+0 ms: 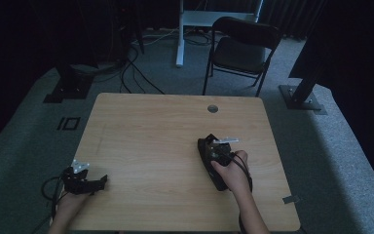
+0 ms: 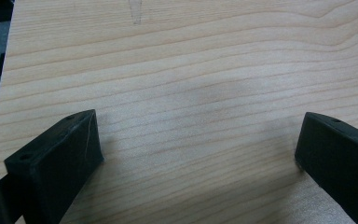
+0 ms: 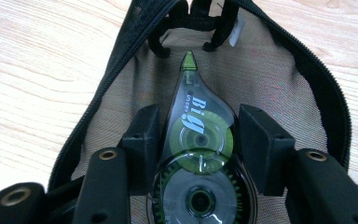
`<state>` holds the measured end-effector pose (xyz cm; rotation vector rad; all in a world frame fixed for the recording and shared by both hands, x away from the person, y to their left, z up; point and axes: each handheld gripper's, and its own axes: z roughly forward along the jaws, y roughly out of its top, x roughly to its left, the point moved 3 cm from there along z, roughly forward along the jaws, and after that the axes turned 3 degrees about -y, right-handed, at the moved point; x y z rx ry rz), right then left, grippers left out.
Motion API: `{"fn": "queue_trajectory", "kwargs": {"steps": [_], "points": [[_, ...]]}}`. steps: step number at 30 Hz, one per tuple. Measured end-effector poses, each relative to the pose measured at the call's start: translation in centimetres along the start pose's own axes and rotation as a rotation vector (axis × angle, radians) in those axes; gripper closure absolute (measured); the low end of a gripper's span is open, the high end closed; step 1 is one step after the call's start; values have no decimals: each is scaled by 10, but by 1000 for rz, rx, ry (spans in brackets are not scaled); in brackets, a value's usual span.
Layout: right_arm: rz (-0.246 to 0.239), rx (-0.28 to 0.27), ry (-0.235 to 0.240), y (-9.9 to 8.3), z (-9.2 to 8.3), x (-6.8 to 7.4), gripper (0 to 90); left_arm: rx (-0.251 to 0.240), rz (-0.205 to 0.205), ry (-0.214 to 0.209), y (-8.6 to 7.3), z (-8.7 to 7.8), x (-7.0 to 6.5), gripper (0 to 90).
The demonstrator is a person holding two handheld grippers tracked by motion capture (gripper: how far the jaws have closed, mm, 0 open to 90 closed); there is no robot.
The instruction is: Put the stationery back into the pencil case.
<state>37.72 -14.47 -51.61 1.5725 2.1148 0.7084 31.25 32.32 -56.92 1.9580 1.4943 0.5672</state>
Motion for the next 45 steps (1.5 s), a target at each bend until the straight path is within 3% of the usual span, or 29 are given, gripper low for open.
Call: {"fn": "queue_trajectory", "kwargs": {"steps": [28,37,45], "points": [[22,49,30,0,5,-2,495,0,0,0,0,0,0,5],[16,31,38,2,3,-3,480,0,0,0,0,0,0,4],[1,10,49,5,-5,-5,552,0,0,0,0,0,0,4]]}}
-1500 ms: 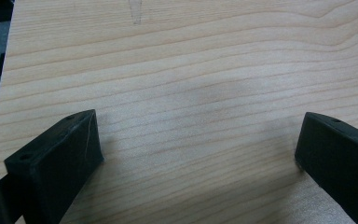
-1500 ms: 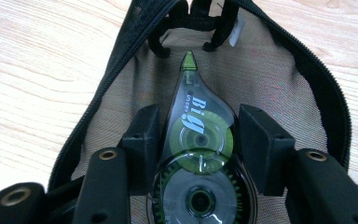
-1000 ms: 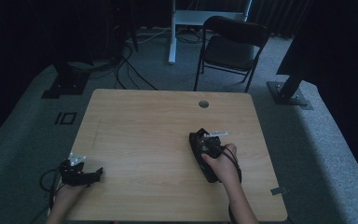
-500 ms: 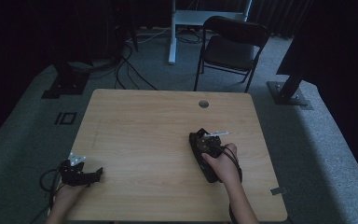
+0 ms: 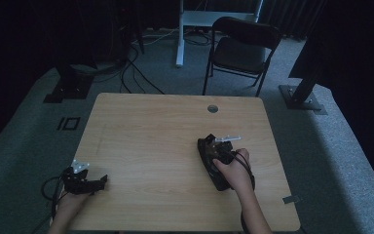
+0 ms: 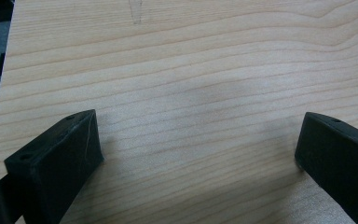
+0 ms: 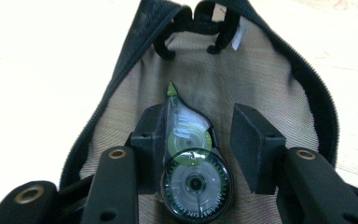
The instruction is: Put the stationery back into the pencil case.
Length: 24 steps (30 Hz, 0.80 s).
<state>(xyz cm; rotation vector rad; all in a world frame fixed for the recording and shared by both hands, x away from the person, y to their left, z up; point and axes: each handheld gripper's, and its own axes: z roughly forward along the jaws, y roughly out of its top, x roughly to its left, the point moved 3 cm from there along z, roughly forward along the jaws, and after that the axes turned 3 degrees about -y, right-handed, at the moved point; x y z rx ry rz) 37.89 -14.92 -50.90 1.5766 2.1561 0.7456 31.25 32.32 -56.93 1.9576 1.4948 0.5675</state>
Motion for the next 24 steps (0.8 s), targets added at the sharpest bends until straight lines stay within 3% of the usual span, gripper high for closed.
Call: {"fn": "queue_trajectory", "kwargs": {"steps": [7,17,24], "points": [[-12,-58,-11,4,-13,-2,575,0,0,0,0,0,0,5],[-4,-140,38,9,-42,-5,562,0,0,0,0,0,0,5],[-10,-196,40,10,-59,-11,560,0,0,0,0,0,0,5]]}}
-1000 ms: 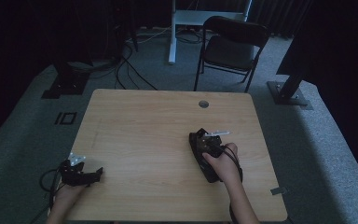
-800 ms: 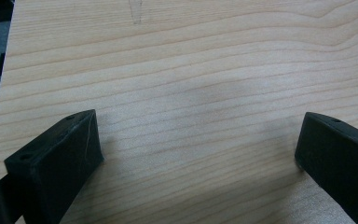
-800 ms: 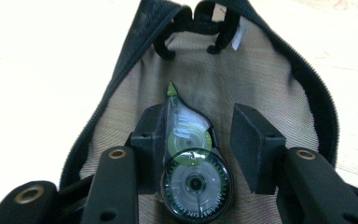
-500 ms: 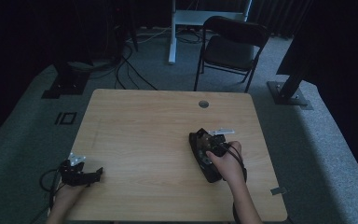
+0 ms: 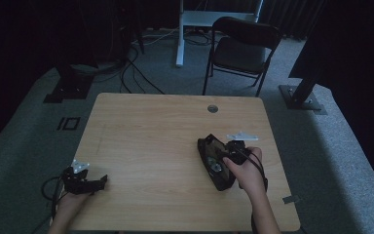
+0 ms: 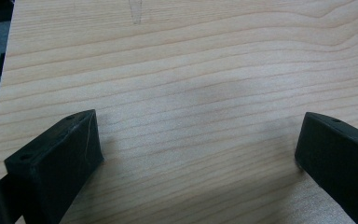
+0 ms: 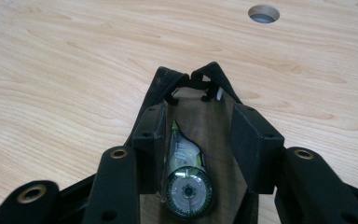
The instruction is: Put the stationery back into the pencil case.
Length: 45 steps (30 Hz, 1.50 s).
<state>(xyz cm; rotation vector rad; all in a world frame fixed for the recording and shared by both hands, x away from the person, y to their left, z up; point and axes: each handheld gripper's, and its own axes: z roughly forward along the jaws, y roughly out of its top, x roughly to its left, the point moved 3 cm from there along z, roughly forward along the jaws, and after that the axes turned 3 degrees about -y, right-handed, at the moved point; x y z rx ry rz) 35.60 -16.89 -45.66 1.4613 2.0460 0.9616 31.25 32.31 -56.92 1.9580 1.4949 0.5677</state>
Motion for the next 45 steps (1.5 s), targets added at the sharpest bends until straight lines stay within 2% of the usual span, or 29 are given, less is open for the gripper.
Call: {"fn": "queue_trajectory", "kwargs": {"steps": [6,8,22,25,34,40,45], "points": [[-3,-38,2,-2,-8,-8,544,0,0,0,0,0,0,4],[9,-50,6,-3,-10,-11,537,0,0,0,0,0,0,5],[58,-116,-40,-21,-19,-45,514,0,0,0,0,0,0,5],[68,-135,-65,-28,-20,-56,512,0,0,0,0,0,0,4],[86,-124,-105,-45,-15,-74,485,-2,0,0,0,0,0,4],[127,-110,-125,-61,-8,-86,485,-2,0,0,0,0,0,5],[134,-92,-149,-75,-2,-96,485,-1,1,0,0,0,0,5]]}}
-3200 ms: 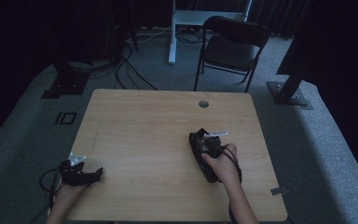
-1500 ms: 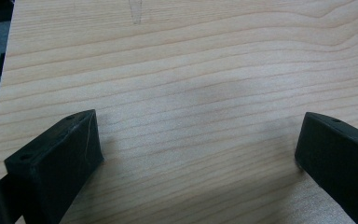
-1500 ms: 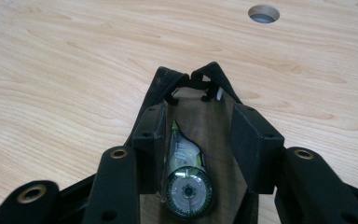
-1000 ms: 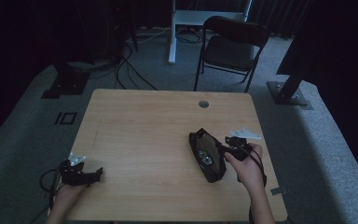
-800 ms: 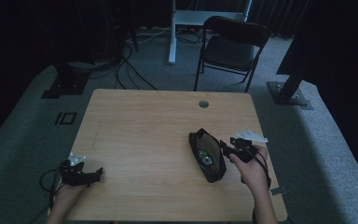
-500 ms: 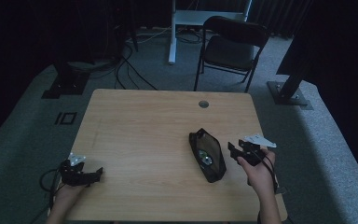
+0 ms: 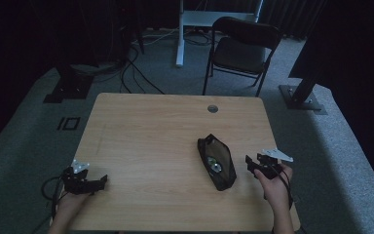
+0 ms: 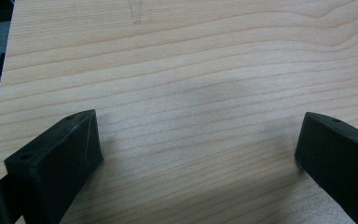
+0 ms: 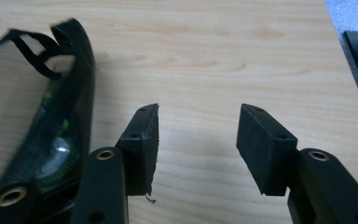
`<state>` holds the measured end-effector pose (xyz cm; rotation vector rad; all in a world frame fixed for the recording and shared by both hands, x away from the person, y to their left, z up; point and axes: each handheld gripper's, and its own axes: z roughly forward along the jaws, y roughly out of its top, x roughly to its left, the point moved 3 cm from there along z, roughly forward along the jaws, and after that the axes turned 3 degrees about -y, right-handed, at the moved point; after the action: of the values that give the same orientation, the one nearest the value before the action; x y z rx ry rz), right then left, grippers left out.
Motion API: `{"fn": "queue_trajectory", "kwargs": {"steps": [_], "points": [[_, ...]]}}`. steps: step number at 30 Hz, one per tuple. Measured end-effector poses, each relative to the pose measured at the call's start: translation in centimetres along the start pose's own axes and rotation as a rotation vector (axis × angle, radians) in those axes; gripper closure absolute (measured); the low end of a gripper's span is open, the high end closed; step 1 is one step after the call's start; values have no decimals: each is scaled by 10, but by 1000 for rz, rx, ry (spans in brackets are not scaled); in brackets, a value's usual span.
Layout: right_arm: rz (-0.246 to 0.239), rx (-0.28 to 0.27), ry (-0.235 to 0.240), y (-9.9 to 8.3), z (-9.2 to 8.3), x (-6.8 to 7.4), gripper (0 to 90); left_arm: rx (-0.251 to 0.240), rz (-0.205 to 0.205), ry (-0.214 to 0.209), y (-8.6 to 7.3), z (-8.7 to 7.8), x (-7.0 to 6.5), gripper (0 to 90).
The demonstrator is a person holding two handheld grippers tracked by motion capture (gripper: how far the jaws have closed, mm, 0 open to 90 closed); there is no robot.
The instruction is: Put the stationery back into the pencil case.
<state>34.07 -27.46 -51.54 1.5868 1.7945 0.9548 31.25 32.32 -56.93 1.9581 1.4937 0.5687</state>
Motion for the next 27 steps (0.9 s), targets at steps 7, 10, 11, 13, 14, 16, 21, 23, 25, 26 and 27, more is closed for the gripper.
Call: {"fn": "queue_trajectory", "kwargs": {"steps": [7,10,11,13,14,16,21,23,25,26,27], "points": [[-6,28,-11,-18,9,-10,452,1,1,0,0,0,0,5],[3,36,-15,-24,12,-14,450,1,1,0,0,0,0,4],[3,41,-16,-25,12,-14,446,1,1,0,0,0,0,5],[3,47,-15,-28,14,-15,432,1,1,0,0,0,0,5],[-1,47,-15,-29,14,-16,421,1,1,0,0,0,0,5],[8,44,-5,-32,16,-17,415,1,1,0,0,0,0,5],[-19,59,4,-41,17,-19,375,1,1,0,0,0,0,5],[-28,64,5,-44,17,-20,353,1,1,0,0,0,0,4],[-33,67,4,-46,17,-20,346,1,1,0,0,0,0,4],[-34,90,0,-51,17,-22,310,1,1,0,0,0,0,5],[-40,97,-5,-53,17,-22,304,1,2,-1,0,0,0,4]]}}
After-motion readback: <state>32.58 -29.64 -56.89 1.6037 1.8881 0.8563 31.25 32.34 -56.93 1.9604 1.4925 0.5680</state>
